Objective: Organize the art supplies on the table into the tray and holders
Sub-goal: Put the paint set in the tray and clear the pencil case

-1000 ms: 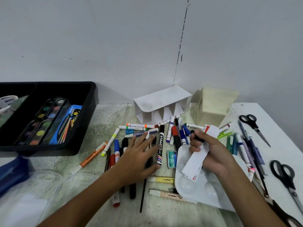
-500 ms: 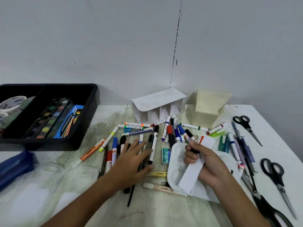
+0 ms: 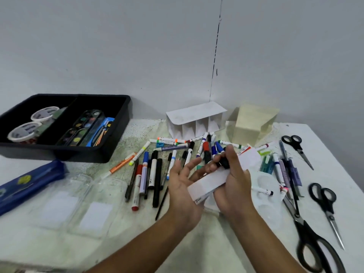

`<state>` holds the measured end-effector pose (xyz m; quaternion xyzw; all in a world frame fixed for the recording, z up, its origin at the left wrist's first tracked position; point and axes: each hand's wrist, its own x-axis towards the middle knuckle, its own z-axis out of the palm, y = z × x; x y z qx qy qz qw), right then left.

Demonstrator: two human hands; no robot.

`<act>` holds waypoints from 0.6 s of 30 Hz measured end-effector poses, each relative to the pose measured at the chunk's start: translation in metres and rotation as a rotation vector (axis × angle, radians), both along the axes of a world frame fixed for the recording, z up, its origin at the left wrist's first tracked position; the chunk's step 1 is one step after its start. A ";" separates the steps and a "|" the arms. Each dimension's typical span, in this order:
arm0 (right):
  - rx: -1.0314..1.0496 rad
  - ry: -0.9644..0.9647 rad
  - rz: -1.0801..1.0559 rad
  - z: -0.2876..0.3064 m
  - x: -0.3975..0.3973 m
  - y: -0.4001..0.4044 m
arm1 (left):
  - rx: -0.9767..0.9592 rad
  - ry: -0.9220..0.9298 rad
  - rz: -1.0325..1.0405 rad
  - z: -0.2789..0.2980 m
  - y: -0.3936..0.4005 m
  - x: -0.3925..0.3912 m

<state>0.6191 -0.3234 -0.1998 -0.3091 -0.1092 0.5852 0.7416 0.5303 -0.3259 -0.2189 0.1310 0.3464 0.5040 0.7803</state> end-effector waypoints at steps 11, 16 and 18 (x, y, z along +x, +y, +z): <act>-0.021 -0.104 0.098 -0.018 -0.062 -0.007 | -0.104 -0.040 0.219 -0.003 -0.008 -0.031; -0.027 -0.077 0.184 -0.021 -0.091 -0.003 | -0.013 0.010 0.240 -0.006 -0.002 -0.062; -0.036 -0.072 0.228 -0.024 -0.105 0.002 | 0.055 0.143 0.212 -0.009 0.002 -0.088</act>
